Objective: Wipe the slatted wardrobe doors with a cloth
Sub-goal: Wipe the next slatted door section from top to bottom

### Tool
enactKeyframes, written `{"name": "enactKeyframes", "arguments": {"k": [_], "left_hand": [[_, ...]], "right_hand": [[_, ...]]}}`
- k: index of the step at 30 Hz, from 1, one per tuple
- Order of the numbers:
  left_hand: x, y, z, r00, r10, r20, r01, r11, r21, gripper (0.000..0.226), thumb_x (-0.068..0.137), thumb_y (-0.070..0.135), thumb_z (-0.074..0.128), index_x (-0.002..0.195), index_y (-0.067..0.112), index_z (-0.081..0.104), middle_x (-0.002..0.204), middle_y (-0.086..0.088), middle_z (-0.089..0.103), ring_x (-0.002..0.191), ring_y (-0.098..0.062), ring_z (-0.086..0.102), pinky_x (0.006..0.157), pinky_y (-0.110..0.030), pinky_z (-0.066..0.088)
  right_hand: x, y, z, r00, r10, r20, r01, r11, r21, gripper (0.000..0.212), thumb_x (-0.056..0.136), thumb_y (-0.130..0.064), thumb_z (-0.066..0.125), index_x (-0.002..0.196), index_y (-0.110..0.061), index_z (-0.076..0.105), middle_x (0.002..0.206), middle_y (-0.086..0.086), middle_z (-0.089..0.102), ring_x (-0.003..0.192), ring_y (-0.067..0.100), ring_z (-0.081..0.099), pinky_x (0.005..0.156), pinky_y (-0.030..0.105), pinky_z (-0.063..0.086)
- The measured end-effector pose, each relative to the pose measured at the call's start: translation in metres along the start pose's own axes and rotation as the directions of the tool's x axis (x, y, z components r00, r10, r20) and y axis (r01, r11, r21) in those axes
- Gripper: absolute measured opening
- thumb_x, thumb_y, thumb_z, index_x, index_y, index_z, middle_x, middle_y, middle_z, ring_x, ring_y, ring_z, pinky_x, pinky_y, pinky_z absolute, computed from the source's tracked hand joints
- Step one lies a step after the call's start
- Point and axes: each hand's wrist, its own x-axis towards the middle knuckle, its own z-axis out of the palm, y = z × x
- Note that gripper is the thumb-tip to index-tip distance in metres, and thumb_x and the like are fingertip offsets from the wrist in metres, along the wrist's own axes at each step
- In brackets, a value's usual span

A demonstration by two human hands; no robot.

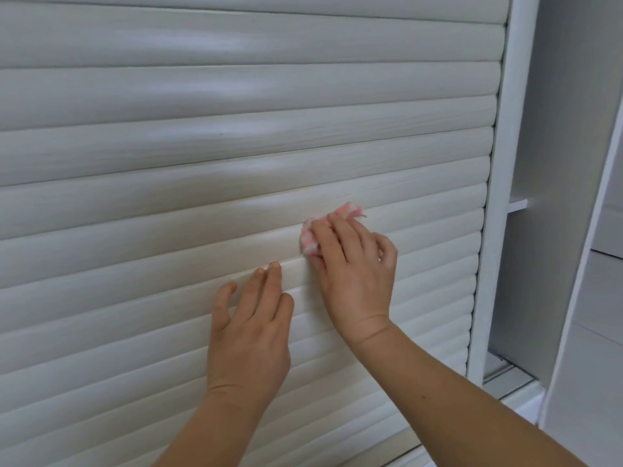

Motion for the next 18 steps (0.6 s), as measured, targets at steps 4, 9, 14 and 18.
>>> {"name": "enactKeyframes", "arguments": {"k": [4,9,14,18], "left_hand": [[-0.001,-0.001,0.001,1.0,0.017,-0.007,-0.017,0.999,0.032,0.029,0.072,0.003,0.036,0.084,0.01,0.061,0.128,-0.01,0.057,0.116,-0.026,0.054,0.098,-0.048,0.028],[-0.002,-0.001,0.002,1.0,0.025,-0.016,-0.024,0.999,0.027,0.024,0.067,0.002,0.046,0.084,0.01,0.061,0.129,-0.01,0.057,0.119,-0.025,0.046,0.098,-0.048,0.028],[0.0,0.0,0.002,1.0,0.005,-0.007,-0.005,1.0,0.012,0.026,0.069,0.003,0.042,0.084,0.01,0.062,0.127,-0.011,0.058,0.115,-0.027,0.053,0.097,-0.047,0.028],[-0.001,-0.002,0.002,1.0,0.022,0.005,-0.022,1.0,0.004,0.027,0.07,0.004,0.04,0.086,0.01,0.06,0.128,-0.01,0.057,0.115,-0.027,0.055,0.097,-0.048,0.029]], "right_hand": [[0.016,0.023,-0.006,0.996,-0.063,0.057,0.067,0.996,-0.067,0.021,0.082,-0.022,0.056,0.099,-0.03,0.067,0.1,-0.008,0.066,0.093,0.018,0.062,0.086,0.035,0.027],[0.032,0.057,-0.016,0.913,0.366,0.182,-0.385,0.92,0.078,0.017,0.087,-0.02,0.057,0.094,-0.032,0.067,0.117,-0.003,0.053,0.11,0.017,0.048,0.092,0.033,0.017],[0.036,0.049,-0.016,0.844,0.498,0.2,-0.534,0.81,0.24,0.028,0.093,-0.013,0.047,0.097,-0.031,0.068,0.118,-0.004,0.053,0.115,0.013,0.047,0.092,0.03,0.018],[0.047,0.046,-0.019,0.778,0.59,0.217,-0.629,0.74,0.238,0.029,0.091,-0.005,0.046,0.113,-0.022,0.055,0.106,-0.009,0.057,0.103,0.018,0.053,0.084,0.025,0.017]]}}
